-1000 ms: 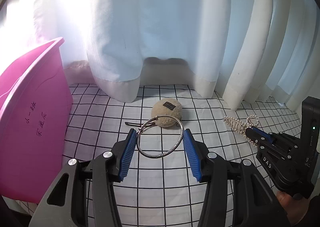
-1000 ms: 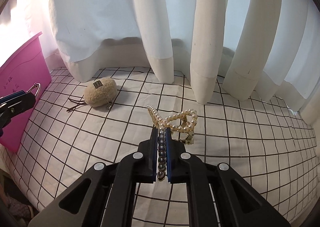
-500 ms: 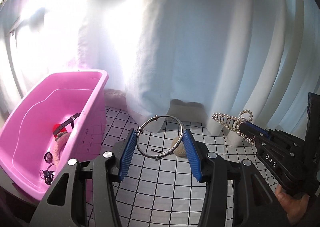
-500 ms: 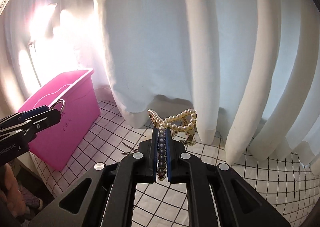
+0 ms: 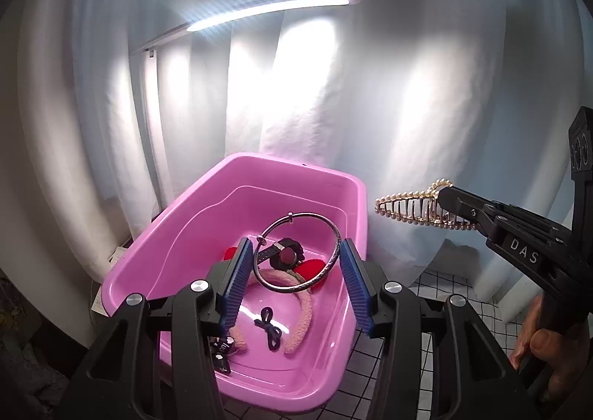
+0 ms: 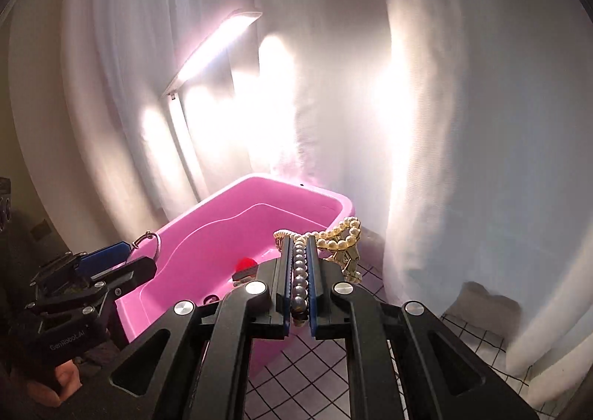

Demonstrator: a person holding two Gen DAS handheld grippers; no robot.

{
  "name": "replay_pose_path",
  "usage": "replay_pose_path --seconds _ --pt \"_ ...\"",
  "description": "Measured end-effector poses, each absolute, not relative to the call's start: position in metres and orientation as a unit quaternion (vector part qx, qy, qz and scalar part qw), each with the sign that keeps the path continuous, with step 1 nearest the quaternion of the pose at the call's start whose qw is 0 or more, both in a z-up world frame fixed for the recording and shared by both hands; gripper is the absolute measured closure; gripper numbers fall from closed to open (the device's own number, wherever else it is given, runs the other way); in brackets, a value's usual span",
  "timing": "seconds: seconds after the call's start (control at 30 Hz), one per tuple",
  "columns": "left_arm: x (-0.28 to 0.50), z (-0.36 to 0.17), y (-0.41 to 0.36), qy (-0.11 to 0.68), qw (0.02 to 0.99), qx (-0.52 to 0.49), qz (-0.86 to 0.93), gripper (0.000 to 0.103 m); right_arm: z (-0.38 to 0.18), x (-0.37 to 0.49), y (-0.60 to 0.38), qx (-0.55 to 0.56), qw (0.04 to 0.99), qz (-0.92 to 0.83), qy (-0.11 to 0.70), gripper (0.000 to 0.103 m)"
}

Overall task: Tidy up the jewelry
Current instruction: 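Carry both items over the tub and open both tools to drop them, then move both tools back from the tub toward the pom-pom and brown clip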

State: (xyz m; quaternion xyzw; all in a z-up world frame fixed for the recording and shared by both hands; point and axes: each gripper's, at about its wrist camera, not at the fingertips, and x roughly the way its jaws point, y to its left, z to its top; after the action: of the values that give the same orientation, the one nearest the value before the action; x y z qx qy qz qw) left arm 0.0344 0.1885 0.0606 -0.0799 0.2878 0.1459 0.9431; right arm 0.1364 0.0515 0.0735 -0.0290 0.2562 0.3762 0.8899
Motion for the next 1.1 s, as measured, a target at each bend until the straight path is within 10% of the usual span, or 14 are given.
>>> replay_pose_path --seconds 0.53,0.63,1.1 --pt "0.074 -0.009 0.285 0.401 0.882 -0.147 0.201 0.05 0.044 0.212 0.192 -0.081 0.826 0.422 0.365 0.096" --pt "0.077 -0.013 0.288 0.411 0.875 -0.156 0.203 0.023 0.032 0.22 0.201 -0.09 0.815 0.419 0.391 0.076" --pt "0.072 -0.004 0.287 0.41 0.876 -0.125 0.223 0.009 0.024 0.232 0.199 -0.07 0.818 0.405 0.403 0.04"
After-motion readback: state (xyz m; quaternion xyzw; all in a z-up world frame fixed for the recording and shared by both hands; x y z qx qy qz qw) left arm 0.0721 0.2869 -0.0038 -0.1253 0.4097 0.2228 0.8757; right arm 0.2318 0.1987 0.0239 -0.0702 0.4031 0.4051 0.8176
